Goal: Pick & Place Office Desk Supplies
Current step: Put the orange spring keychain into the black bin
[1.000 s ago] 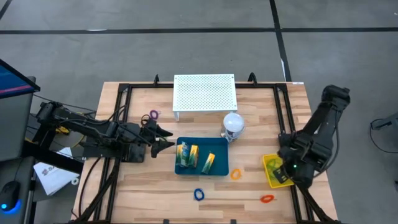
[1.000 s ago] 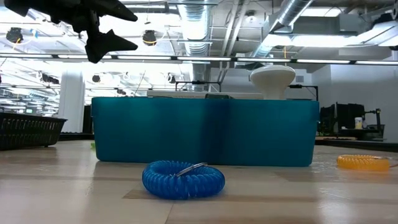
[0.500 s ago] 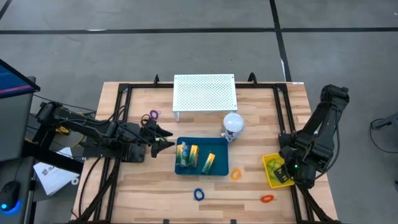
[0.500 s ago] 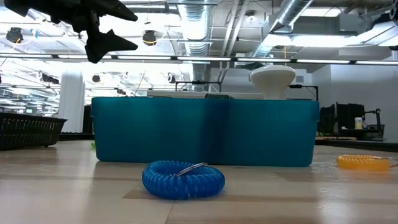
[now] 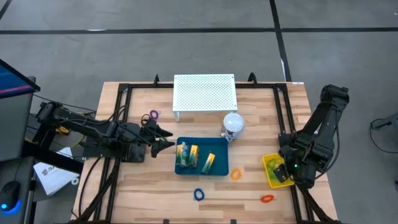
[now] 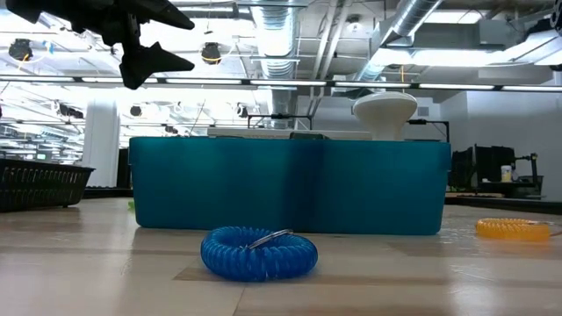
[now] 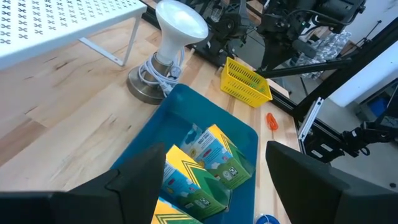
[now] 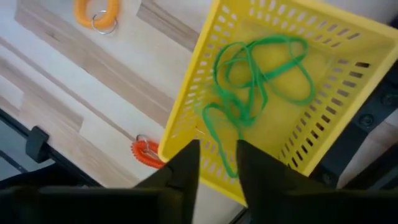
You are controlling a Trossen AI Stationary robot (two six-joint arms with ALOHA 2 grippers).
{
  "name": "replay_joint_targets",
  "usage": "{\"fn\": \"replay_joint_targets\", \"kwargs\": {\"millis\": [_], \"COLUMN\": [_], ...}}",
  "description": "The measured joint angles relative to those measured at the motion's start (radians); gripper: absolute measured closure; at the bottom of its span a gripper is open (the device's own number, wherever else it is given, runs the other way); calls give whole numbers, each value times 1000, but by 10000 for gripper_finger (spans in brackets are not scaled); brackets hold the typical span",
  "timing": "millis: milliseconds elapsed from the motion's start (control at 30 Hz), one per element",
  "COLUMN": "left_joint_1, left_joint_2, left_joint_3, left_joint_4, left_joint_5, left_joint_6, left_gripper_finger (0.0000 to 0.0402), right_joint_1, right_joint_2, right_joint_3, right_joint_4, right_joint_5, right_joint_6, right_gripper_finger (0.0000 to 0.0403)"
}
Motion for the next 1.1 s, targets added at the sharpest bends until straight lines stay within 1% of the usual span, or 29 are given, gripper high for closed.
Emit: {"fn": "replay_joint_targets", "kwargs": {"millis": [200,267,367,500,567,700,800,867,933,1033,1100], "left_joint_1": [0,0,0,0,0,1,17,50,96,167,209], "left_joint_2": [0,0,0,0,0,0,1,1,0,0,0], "left_joint_3": [0,0,0,0,0,0,1,1,2,2,13], "left_joint_4": [0,0,0,2,23,92,184,271,378,484,483], "left_joint_5": [1,1,1,-1,-2,-5,-41,-69,-73,-20,23], "left_joint_6": [-2,-2,-2,-32,-35,-21,20,49,84,132,135], "left_gripper_finger": [129,129,129,129,129,129,129,129,129,129,129], "right_joint_1": [0,0,0,0,0,-2,-2,-2,-7,-20,-24], "right_joint_2": [0,0,0,0,0,0,0,0,0,0,0], "right_joint_3": [0,0,0,0,0,0,0,0,0,0,0], "right_joint_4": [-20,-22,-23,-24,-24,-33,-33,-36,-39,-38,-31], "right_joint_5": [0,0,1,3,20,27,30,32,37,48,54], "right_joint_6": [9,10,12,12,12,12,12,12,12,11,11], "right_gripper_finger": [230,213,200,199,202,207,209,209,209,210,211]}}
